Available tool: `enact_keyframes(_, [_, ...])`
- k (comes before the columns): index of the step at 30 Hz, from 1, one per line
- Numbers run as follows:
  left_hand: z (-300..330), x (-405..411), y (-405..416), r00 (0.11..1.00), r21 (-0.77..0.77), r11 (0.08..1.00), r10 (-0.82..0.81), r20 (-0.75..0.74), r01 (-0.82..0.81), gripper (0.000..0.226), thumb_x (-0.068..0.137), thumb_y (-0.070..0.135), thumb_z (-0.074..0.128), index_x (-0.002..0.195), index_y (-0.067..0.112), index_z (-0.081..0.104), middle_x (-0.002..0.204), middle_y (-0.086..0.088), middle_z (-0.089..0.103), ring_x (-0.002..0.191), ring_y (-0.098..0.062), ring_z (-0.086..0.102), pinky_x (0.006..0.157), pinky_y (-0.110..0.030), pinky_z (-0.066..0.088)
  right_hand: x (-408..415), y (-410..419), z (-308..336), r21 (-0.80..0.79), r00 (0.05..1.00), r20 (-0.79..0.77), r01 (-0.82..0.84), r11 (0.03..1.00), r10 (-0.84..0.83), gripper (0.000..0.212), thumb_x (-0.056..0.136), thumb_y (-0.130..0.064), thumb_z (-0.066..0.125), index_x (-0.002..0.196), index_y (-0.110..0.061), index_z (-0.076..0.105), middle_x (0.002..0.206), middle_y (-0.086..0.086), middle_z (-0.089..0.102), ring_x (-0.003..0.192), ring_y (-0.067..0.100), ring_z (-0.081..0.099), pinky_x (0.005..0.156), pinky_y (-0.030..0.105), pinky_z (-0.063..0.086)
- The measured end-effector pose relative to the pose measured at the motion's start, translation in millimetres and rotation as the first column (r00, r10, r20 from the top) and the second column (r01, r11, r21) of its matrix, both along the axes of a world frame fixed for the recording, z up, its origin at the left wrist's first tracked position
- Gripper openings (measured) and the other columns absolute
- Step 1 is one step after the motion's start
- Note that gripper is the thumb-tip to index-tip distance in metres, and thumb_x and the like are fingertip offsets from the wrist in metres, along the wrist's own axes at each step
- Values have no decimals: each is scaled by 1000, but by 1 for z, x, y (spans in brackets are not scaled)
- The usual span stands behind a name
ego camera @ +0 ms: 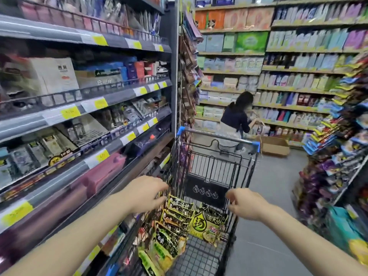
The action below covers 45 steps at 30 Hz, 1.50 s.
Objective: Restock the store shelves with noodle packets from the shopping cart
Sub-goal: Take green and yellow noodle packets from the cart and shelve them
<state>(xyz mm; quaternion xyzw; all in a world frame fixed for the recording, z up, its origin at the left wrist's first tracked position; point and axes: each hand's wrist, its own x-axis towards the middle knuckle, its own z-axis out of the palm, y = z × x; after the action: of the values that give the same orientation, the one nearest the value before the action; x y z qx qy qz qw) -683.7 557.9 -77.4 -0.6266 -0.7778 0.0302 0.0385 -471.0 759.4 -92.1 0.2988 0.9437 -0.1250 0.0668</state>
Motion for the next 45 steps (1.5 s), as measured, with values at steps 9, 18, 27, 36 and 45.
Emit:
enact_keyframes(9, [-49, -122, 101, 975, -117, 971, -200, 92, 210, 41, 94, 42, 41, 125, 20, 54, 124, 1, 60, 113, -19, 56, 98, -37, 43, -95, 60, -71, -186, 956, 92, 292, 938, -279, 27, 86, -30, 51, 110, -22, 60, 112, 2, 63, 102, 22, 60, 87, 34, 51])
enact_keyframes(18, [-125, -184, 179, 916, -211, 896, -355, 185, 390, 39, 94, 40, 38, 123, 19, 54, 119, -1, 62, 110, -21, 56, 97, -37, 43, -136, 88, -160, -311, 880, 195, 474, 824, -432, 31, 90, -18, 47, 63, -28, 35, 68, -9, 47, 64, 11, 51, 52, 20, 39])
enact_keyframes(27, [-220, -199, 236, 847, -214, 821, -524, 90, 530, 45, 92, 37, 25, 121, 18, 53, 120, -1, 60, 113, -20, 53, 111, -40, 29, -155, 132, -258, -376, 783, 266, 621, 688, -562, 22, 97, -26, 44, 75, -30, 43, 90, -2, 56, 84, 16, 56, 72, 22, 45])
enact_keyframes(36, [-315, -220, 269, 805, -34, 813, -568, 170, 581, 30, 77, 42, 39, 82, 31, 67, 74, 18, 65, 69, -3, 63, 77, -22, 55, -174, 159, -384, -453, 664, 298, 730, 511, -686, 43, 95, -18, 46, 135, -6, 34, 132, 10, 54, 114, 21, 53, 98, 26, 40])
enact_keyframes(45, [-344, -221, 272, 779, 44, 798, -597, 189, 601, 31, 85, 38, 39, 94, 29, 67, 86, 17, 66, 78, -3, 62, 84, -22, 51, -176, 175, -476, -721, 462, 177, 661, 205, -869, 93, 88, -13, 62, 150, -15, -6, 145, 25, 39, 98, 30, 68, 85, 43, 56])
